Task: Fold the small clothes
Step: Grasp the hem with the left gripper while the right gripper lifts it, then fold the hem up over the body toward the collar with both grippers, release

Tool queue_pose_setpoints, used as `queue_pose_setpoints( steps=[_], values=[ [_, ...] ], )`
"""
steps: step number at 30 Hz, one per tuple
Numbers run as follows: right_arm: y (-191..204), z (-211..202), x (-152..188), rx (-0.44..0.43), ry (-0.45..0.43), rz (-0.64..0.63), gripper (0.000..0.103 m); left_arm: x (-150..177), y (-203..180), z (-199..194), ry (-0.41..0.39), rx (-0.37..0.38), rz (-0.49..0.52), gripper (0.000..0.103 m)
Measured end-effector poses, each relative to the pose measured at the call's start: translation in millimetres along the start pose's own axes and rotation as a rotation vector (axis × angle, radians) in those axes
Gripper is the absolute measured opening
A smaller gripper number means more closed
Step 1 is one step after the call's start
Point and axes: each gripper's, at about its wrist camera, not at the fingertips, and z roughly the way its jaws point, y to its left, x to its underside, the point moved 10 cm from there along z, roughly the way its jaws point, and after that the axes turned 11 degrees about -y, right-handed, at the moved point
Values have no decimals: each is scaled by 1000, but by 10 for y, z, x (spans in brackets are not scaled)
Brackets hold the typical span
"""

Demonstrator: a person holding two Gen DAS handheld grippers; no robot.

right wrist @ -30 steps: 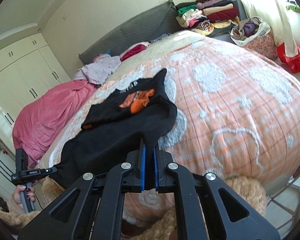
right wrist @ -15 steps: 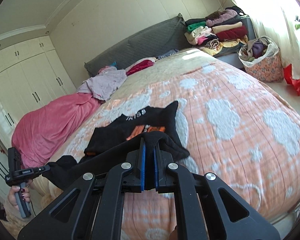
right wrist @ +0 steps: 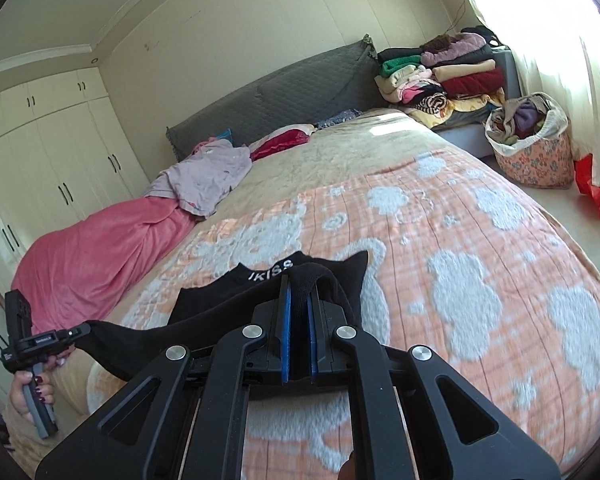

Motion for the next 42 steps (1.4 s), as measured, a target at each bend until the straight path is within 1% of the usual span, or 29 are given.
queue_pose_setpoints(
  steps=[8, 15, 20, 27, 30, 32, 33, 34, 35, 36, 39, 41, 42],
  values=[
    [-65, 301, -139, 13, 0, 13, 6, -227, 37, 190, -23, -30, 8, 2],
    [-187, 591, -127, 45, 33, 13, 6, -383, 139, 451, -35, -73, -7, 2],
    [-298, 790, -26, 75, 74, 4, 6, -387, 210, 660, -23, -105, -3, 2],
    [-454, 1015, 165, 122, 133, -6, 6, -291, 288, 958, 13, -137, 18, 3],
    [-515, 1079, 245, 142, 153, -8, 6, -252, 317, 1050, 23, -149, 30, 3],
    [-556, 1119, 291, 151, 165, -2, 6, -239, 329, 1089, 28, -152, 33, 6],
    [-571, 1133, 312, 160, 170, -3, 10, -236, 355, 1098, 26, -167, 37, 6],
    [-587, 1135, 310, 174, 168, -9, 18, -241, 370, 1097, 23, -171, 38, 10],
    [-612, 1133, 308, 190, 162, -19, 23, -246, 385, 1091, 22, -171, 39, 13],
    [-634, 1127, 304, 199, 160, -21, 29, -251, 397, 1077, 19, -171, 38, 14],
    [-668, 1093, 278, 209, 152, -23, 31, -255, 407, 1009, 10, -179, 62, 20],
    [-653, 1055, 264, 214, 145, -44, 31, -252, 389, 951, 0, -180, 77, 26],
    [-643, 1041, 261, 213, 143, -50, 32, -248, 372, 930, -3, -178, 86, 26]
  ],
)
